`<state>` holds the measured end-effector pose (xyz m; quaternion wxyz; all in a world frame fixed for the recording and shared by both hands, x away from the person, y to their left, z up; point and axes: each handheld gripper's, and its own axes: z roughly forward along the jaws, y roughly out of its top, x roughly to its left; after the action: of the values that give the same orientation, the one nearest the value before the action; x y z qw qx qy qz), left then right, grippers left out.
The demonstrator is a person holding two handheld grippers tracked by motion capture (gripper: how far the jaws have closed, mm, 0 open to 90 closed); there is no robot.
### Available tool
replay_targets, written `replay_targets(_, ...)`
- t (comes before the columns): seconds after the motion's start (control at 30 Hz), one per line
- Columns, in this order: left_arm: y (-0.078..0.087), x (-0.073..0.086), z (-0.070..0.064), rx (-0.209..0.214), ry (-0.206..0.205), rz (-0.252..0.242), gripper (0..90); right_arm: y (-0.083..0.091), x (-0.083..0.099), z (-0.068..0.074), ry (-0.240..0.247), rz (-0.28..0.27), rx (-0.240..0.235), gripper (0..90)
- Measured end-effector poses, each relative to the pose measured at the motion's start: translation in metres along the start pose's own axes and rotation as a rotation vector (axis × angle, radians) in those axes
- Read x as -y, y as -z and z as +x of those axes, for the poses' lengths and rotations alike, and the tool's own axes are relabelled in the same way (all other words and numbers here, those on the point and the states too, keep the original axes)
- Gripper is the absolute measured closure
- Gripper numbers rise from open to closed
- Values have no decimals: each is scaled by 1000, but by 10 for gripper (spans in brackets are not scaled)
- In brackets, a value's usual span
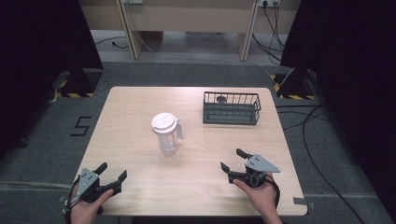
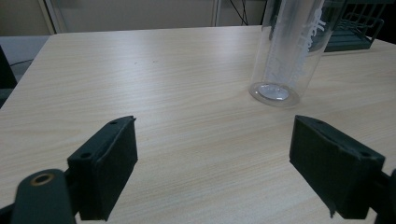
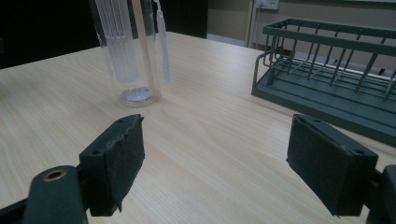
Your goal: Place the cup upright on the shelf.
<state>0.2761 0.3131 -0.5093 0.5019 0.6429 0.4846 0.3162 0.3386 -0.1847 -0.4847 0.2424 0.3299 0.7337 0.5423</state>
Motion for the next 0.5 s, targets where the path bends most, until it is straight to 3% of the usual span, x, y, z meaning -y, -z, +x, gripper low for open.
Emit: replay_targets(0.5, 0, 0, -1, 6, -2, 1, 146, -17, -10, 8, 13, 1, -23, 197)
